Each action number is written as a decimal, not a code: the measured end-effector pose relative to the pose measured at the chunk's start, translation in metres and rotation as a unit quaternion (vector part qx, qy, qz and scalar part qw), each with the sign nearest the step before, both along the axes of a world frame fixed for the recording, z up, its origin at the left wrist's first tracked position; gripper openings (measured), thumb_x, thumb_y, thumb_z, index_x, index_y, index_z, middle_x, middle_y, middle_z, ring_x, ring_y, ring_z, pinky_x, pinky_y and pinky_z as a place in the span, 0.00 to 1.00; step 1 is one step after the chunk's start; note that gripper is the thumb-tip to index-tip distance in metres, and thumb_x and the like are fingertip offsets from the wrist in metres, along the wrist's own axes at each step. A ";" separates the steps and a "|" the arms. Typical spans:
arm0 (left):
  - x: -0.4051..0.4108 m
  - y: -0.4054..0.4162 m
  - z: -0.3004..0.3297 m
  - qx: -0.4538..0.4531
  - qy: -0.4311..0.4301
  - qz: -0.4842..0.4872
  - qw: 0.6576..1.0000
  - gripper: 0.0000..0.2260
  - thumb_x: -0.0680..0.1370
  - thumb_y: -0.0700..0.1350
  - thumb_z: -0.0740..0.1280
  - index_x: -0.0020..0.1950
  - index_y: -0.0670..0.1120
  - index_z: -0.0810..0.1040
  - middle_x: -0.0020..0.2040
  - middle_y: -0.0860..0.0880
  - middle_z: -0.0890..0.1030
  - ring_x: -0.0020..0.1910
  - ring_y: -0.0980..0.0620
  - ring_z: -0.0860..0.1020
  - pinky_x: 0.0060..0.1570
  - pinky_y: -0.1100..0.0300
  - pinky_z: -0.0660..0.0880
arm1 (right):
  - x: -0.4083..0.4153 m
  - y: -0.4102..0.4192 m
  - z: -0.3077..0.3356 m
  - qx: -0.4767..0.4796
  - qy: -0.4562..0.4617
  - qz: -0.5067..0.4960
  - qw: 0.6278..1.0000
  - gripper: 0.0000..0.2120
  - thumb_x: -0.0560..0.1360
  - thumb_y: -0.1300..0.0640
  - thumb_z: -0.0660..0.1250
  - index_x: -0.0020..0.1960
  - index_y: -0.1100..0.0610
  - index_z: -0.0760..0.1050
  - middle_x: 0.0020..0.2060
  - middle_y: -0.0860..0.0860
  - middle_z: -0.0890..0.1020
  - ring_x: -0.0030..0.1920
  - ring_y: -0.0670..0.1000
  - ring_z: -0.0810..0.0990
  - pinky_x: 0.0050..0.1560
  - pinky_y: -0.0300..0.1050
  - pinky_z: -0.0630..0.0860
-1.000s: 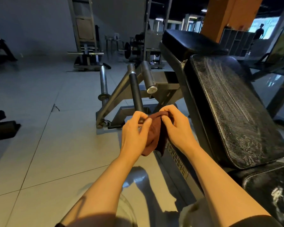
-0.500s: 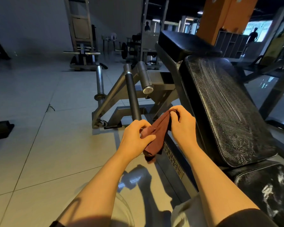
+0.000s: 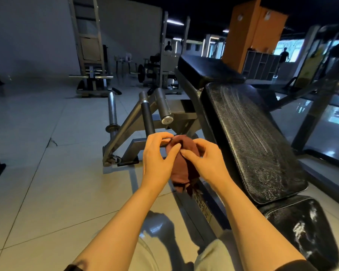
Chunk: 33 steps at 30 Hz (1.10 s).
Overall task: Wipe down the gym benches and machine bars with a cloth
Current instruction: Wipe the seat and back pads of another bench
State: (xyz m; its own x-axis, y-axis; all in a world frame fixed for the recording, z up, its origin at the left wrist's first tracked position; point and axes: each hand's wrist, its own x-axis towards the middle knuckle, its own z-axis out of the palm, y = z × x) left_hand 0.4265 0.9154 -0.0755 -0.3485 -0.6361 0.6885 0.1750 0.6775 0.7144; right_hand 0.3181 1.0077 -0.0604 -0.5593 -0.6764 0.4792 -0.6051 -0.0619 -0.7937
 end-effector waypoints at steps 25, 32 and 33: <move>-0.102 0.090 -0.034 -0.154 -0.087 -0.031 0.984 0.16 0.76 0.41 0.67 0.63 0.44 0.77 0.64 0.49 0.74 0.65 0.53 0.71 0.66 0.55 0.68 | -0.081 0.115 -0.035 0.118 0.327 -0.198 0.917 0.24 0.81 0.42 0.53 0.76 0.47 0.63 0.76 0.52 0.62 0.77 0.53 0.56 0.76 0.54 0.51; -0.102 0.109 -0.044 -0.149 -0.127 -0.049 0.979 0.20 0.77 0.47 0.64 0.69 0.44 0.73 0.71 0.47 0.70 0.73 0.50 0.64 0.71 0.54 0.61 | -0.148 0.126 -0.032 0.154 0.225 -0.228 0.935 0.24 0.82 0.44 0.48 0.77 0.47 0.60 0.78 0.50 0.57 0.79 0.52 0.50 0.77 0.61 0.46; -0.101 0.110 -0.045 -0.142 -0.129 -0.054 0.980 0.21 0.78 0.46 0.64 0.70 0.44 0.72 0.72 0.48 0.68 0.74 0.51 0.62 0.71 0.54 0.61 | -0.152 0.124 -0.032 0.150 0.202 -0.245 0.936 0.25 0.82 0.44 0.49 0.77 0.48 0.59 0.78 0.51 0.57 0.79 0.53 0.50 0.77 0.62 0.49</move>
